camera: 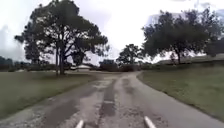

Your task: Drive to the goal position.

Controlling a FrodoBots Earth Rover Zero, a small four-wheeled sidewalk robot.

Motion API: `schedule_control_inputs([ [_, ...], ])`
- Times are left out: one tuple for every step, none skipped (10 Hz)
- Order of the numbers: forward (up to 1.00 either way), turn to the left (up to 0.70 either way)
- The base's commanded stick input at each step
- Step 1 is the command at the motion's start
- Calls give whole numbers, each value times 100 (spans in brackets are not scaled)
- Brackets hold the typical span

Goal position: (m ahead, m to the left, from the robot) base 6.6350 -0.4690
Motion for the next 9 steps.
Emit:
schedule_control_inputs([
  [70, -35],
  [70, -35],
  [70, -5],
  [70, 0],
  [70, 0],
  [70, 0],
  [70, 0],
  [70, 0],
  [70, 0],
])
